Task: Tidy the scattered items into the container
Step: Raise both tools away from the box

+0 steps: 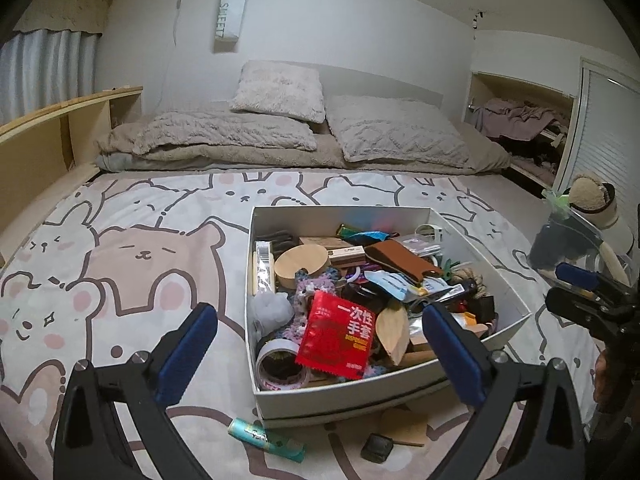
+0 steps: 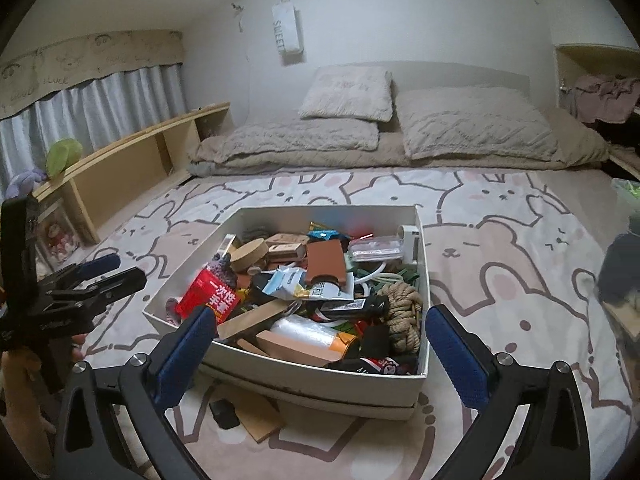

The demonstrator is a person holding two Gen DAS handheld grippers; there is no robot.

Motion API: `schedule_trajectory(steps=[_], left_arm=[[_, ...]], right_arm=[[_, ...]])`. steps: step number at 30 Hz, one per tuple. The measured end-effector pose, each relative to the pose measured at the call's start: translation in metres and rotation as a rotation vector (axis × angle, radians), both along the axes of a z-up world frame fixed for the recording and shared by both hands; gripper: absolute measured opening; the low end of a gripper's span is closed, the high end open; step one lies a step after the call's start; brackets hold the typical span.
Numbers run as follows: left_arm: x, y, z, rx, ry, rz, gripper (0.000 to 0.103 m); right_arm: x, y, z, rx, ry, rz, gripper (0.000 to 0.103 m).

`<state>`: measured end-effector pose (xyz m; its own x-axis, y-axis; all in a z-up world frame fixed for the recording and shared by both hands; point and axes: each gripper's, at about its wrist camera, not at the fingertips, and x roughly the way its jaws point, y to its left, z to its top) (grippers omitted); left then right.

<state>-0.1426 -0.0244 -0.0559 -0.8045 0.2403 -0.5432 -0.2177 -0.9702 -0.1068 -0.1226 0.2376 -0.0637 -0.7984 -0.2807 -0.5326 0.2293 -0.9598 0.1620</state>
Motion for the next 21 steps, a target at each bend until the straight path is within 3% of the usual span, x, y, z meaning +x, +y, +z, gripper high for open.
schedule_trajectory(steps=[9, 21], left_arm=[[0.020, -0.004, 0.006, -0.013, 0.017, 0.034, 0.103], [0.045, -0.002, 0.012, 0.026, 0.031, 0.016, 0.103]], right_arm=[[0.017, -0.005, 0.006, -0.022, 0.021, -0.015, 0.103], [0.038, -0.003, 0.011, -0.028, 0.064, -0.041, 0.103]])
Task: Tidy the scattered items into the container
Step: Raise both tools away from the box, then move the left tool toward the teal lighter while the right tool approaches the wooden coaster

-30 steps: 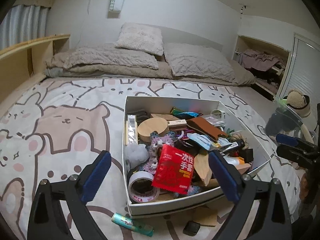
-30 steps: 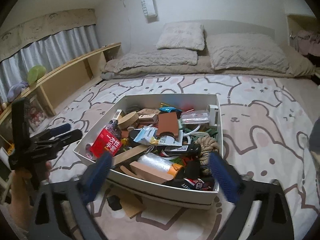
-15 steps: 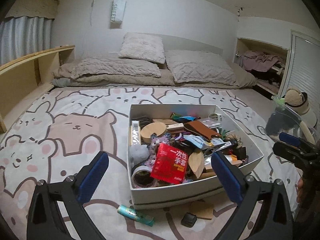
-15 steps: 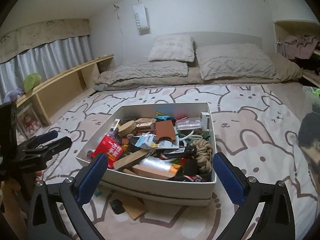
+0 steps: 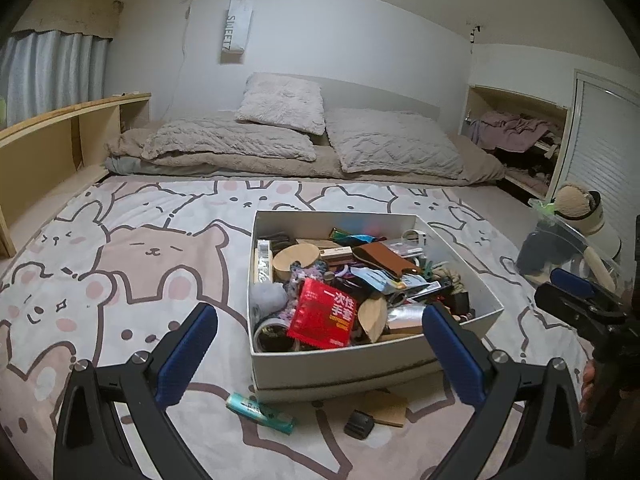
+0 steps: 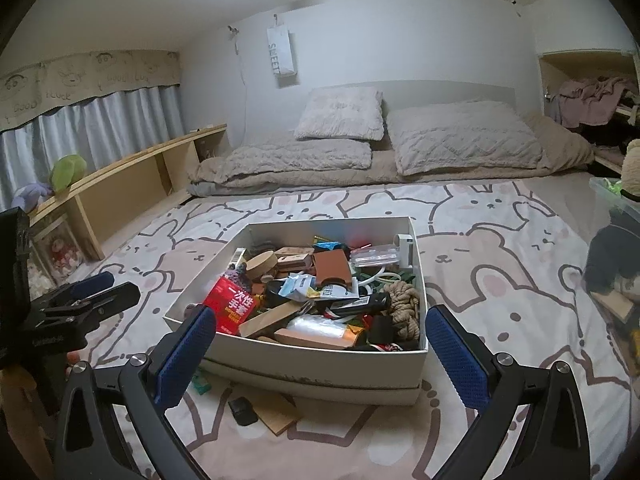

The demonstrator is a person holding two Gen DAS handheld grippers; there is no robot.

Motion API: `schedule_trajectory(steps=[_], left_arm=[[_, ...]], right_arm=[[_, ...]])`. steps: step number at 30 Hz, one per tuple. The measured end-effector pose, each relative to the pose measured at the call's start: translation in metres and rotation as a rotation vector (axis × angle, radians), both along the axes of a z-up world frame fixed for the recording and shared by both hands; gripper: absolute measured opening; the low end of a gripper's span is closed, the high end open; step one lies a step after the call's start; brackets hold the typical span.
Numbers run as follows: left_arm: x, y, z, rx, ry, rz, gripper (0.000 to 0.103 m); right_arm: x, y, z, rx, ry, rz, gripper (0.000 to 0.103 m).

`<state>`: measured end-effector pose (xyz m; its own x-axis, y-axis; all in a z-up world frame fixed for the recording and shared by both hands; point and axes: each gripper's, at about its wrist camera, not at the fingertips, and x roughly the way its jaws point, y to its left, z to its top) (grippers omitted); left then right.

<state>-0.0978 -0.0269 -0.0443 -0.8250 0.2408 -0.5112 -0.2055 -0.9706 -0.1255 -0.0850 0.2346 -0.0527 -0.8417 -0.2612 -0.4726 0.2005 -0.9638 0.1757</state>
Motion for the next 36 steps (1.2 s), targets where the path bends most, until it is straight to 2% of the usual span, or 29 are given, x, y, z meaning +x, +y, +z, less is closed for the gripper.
schedule_trajectory(steps=[16, 29, 36], left_arm=[[0.015, -0.022, -0.001, 0.044, 0.005, 0.048, 0.103], [0.009, -0.029, -0.029, 0.006, -0.060, 0.061, 0.103], [0.003, -0.038, -0.048, 0.029, -0.122, 0.086, 0.103]], right_arm=[[0.018, -0.003, -0.011, 0.013, 0.000, -0.018, 0.103], [0.013, -0.007, -0.052, 0.028, -0.089, -0.040, 0.103], [0.009, -0.016, -0.079, 0.042, -0.149, -0.035, 0.103]])
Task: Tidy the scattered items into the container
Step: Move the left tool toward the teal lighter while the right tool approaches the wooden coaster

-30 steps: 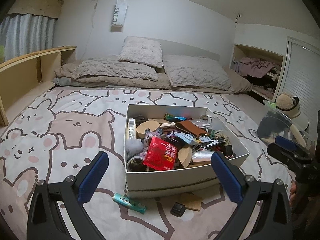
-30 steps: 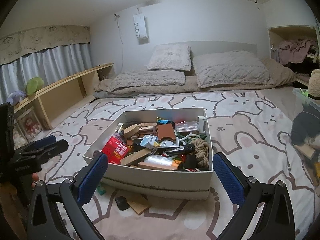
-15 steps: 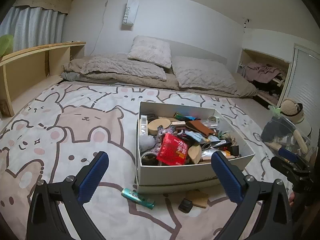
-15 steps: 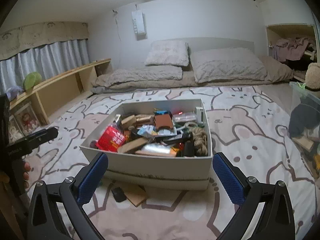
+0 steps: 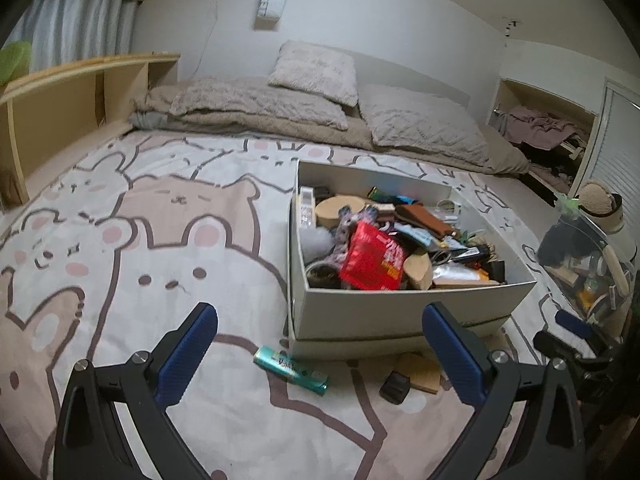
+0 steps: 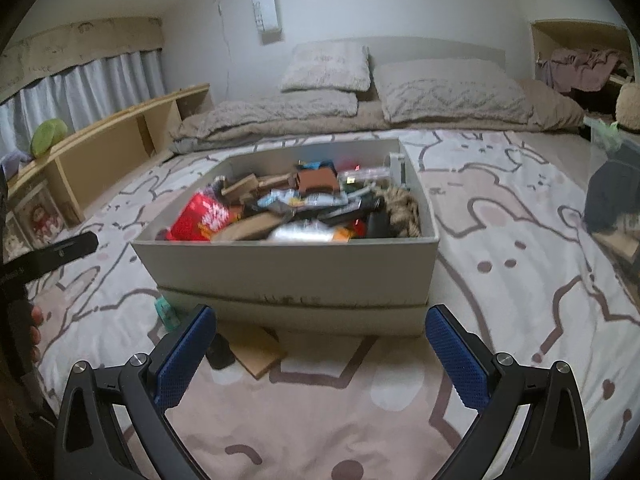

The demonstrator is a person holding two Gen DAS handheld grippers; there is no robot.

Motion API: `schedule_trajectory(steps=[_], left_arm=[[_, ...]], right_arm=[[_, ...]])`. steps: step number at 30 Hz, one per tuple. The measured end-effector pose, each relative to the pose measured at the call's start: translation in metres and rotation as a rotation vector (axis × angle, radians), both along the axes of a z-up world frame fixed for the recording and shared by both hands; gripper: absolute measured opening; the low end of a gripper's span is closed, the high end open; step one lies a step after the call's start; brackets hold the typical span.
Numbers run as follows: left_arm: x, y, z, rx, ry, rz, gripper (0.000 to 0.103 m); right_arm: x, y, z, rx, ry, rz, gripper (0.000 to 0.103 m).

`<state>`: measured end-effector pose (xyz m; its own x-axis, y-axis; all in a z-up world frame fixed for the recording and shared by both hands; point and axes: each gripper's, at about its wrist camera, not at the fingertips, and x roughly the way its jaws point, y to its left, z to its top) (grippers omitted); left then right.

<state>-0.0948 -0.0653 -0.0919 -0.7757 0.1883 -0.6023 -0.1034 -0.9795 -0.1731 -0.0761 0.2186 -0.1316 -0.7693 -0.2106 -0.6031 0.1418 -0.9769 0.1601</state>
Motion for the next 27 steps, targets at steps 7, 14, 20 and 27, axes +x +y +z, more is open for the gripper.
schedule_trajectory(steps=[7, 14, 20, 27], left_arm=[[-0.005, -0.009, -0.016, 0.014, -0.051, 0.008, 0.103], [-0.007, -0.011, -0.036, -0.055, -0.080, -0.003, 0.103], [-0.011, -0.010, -0.054, -0.094, -0.120, -0.021, 0.103], [-0.016, -0.005, -0.070, -0.094, -0.168, -0.038, 0.103]], right_arm=[[-0.005, -0.015, -0.028, 0.069, -0.065, 0.021, 0.103], [-0.012, -0.028, -0.051, 0.115, -0.137, 0.029, 0.103], [-0.016, -0.044, -0.064, 0.206, -0.167, 0.059, 0.103], [-0.021, -0.057, -0.080, 0.297, -0.205, 0.050, 0.103]])
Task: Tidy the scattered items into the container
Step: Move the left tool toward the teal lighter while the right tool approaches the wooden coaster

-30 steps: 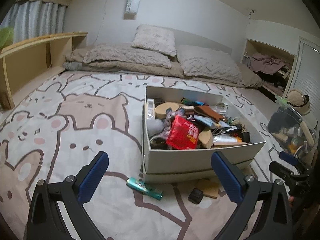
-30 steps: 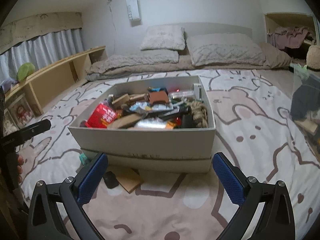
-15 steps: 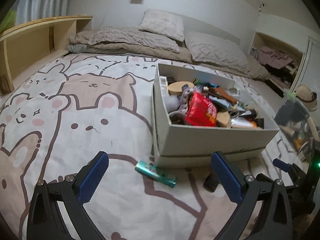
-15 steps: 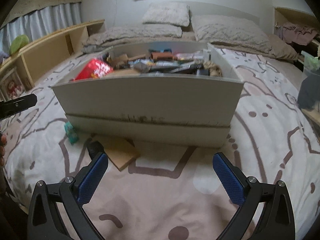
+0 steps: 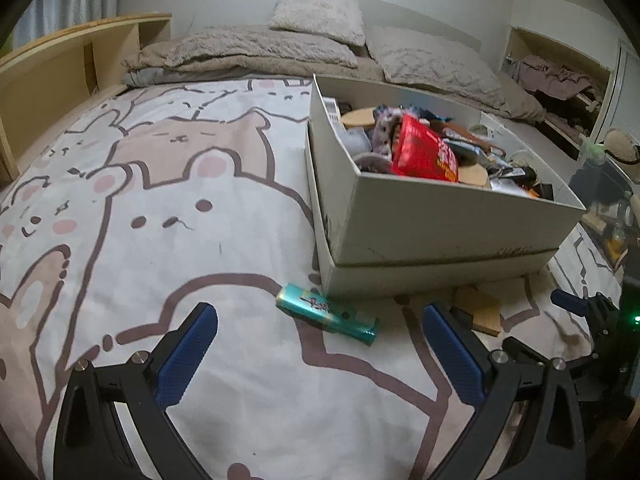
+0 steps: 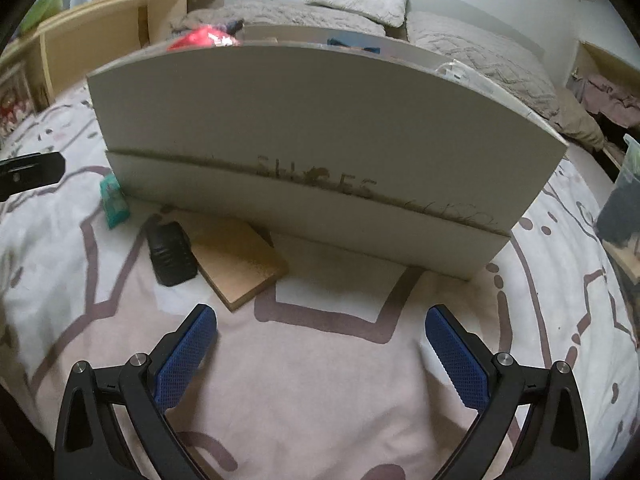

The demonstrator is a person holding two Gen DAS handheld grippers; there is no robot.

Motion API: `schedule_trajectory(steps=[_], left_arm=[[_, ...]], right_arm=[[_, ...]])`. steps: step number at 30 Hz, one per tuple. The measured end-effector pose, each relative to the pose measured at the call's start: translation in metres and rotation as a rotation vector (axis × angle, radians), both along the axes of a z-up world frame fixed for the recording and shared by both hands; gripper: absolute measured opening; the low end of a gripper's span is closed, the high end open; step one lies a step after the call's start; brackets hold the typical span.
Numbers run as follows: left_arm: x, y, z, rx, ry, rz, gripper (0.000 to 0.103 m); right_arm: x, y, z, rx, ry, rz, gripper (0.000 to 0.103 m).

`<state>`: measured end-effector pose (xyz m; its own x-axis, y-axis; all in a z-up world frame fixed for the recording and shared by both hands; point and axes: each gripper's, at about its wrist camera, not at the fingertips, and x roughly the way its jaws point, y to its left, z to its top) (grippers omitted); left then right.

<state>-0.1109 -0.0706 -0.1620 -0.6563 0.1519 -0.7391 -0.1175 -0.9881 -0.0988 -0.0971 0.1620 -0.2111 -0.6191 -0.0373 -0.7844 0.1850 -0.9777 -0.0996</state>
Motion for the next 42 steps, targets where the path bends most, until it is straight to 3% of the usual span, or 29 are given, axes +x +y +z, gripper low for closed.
schedule_trajectory(steps=[21, 33, 39, 42], left_arm=[[-0.001, 0.011, -0.019, -0.036, -0.042, -0.018, 0.103], [0.009, 0.060, -0.024, -0.043, 0.003, -0.143, 0.103], [0.002, 0.077, -0.027, -0.010, 0.004, -0.148, 0.103], [-0.002, 0.086, -0.031, -0.014, 0.003, -0.151, 0.103]], right_arm=[[0.002, 0.030, -0.015, -0.099, -0.018, -0.157, 0.103], [0.024, 0.051, -0.017, -0.123, 0.008, -0.199, 0.103], [0.034, 0.051, -0.018, -0.114, 0.021, -0.204, 0.103], [0.017, 0.041, -0.021, -0.118, 0.023, -0.203, 0.103]])
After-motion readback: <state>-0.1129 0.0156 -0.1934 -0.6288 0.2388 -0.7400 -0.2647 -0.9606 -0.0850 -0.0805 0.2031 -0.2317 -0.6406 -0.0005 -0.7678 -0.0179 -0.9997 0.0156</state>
